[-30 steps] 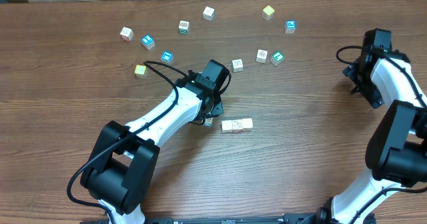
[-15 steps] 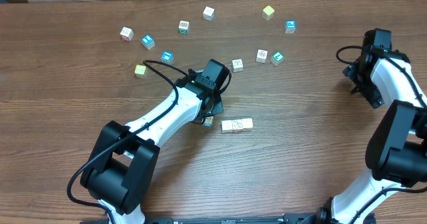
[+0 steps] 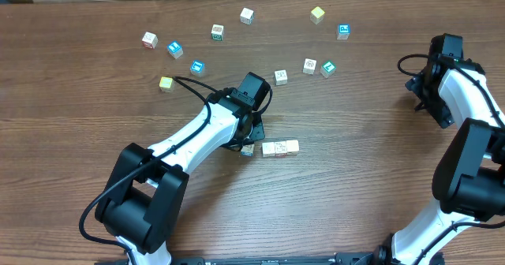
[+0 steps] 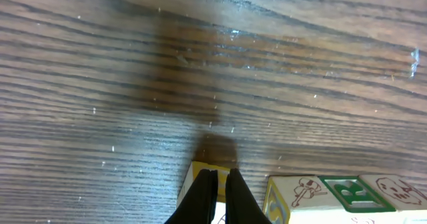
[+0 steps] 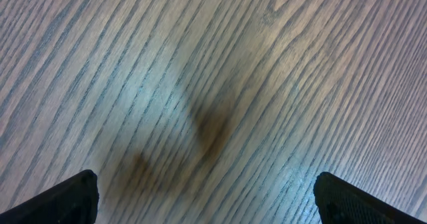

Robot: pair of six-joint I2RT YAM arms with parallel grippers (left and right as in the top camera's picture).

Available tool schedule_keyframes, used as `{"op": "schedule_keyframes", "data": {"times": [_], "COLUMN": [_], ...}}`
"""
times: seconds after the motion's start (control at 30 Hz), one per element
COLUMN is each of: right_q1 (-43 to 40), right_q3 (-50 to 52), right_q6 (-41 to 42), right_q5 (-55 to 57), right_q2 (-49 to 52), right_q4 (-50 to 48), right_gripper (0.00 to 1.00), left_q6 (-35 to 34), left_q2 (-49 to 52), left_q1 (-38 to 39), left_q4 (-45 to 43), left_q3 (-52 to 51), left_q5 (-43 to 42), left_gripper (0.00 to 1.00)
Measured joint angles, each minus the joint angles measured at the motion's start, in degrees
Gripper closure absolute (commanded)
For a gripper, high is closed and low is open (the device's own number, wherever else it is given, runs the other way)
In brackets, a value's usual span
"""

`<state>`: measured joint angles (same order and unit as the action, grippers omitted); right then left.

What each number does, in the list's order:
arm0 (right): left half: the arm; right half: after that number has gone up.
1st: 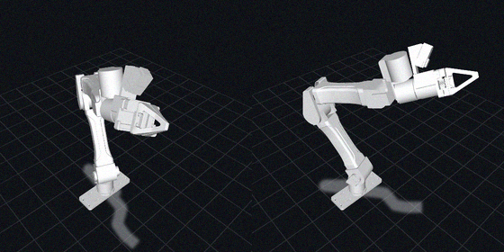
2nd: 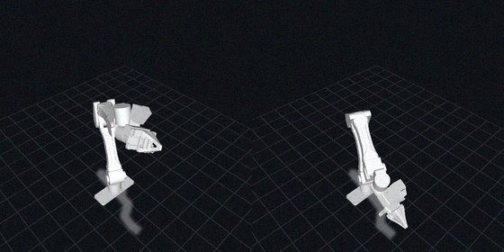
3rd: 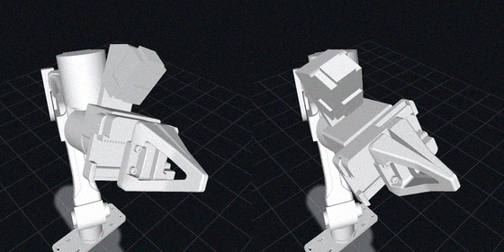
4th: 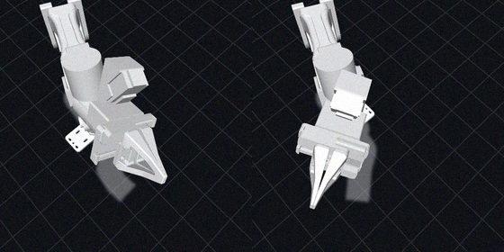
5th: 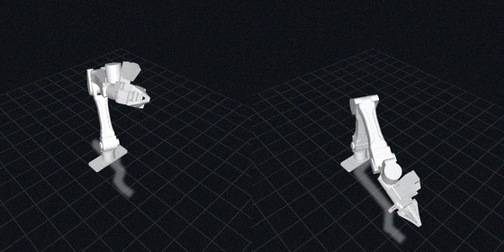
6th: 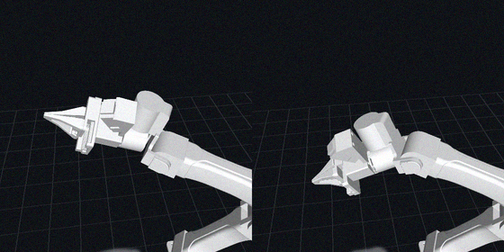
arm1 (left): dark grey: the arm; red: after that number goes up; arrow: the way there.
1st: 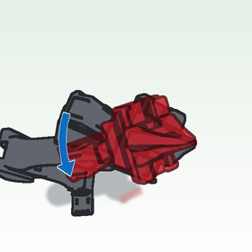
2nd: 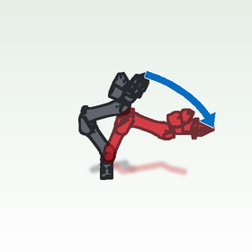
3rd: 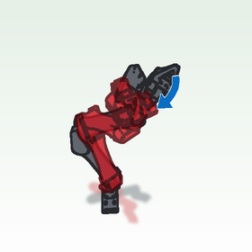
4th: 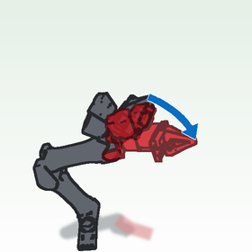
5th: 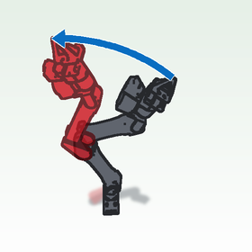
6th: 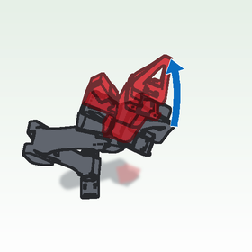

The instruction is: Form a horizontal line

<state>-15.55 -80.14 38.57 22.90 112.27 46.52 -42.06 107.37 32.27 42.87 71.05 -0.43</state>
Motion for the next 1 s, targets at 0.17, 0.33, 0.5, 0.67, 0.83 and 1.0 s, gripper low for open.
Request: {"op": "schedule_keyframes", "data": {"times": [0.17,0.33,0.5,0.67,0.83,1.0], "right_q1": [0.00,0.00,0.00,0.00,0.00,0.00], "right_q3": [0.00,0.00,0.00,0.00,0.00,0.00], "right_q6": [0.00,0.00,0.00,-0.02,0.00,0.00], "right_q5": [-0.02,-0.02,-0.02,0.00,0.00,-0.02], "right_q2": [0.00,0.00,0.00,0.00,0.00,0.00], "right_q4": [0.00,-0.02,0.00,0.00,-0.02,0.00], "right_gripper": [0.00,0.00,0.00,0.00,0.00,0.00], "left_q6": [0.00,0.00,0.00,0.00,0.02,0.61], "left_q2": [0.00,0.00,0.00,0.00,0.00,0.00], "left_q1": [0.00,0.00,0.00,-0.07,-1.18,-2.43], "left_q4": [0.46,0.85,0.11,0.20,0.48,2.64], "left_q3": [0.00,0.00,0.00,0.04,1.57,2.47], "left_q5": [-0.46,-1.25,-1.51,-0.48,0.33,1.44], "left_gripper": [0.96,0.96,0.96,0.95,0.95,0.96]}}
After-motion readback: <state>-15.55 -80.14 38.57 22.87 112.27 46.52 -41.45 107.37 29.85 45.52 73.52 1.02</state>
